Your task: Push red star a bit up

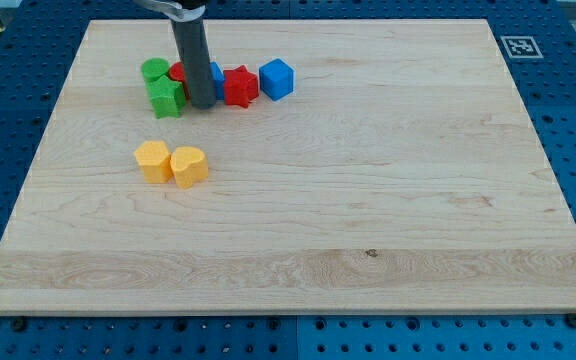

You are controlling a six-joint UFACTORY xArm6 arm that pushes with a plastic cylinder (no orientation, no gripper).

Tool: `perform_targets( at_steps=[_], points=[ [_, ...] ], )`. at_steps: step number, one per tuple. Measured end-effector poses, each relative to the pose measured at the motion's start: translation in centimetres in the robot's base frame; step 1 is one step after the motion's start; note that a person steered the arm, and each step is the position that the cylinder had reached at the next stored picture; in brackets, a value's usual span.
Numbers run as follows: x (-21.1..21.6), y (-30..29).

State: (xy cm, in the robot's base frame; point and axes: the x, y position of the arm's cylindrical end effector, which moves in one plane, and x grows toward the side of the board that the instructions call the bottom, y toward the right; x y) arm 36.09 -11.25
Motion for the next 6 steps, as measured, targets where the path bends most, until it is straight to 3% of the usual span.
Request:
perform_targets(
  at_steps=[2,4,6],
  points=[
    [-0.3,0.1],
    [2.1,0.3],
    [2.1,4.4]
  ],
)
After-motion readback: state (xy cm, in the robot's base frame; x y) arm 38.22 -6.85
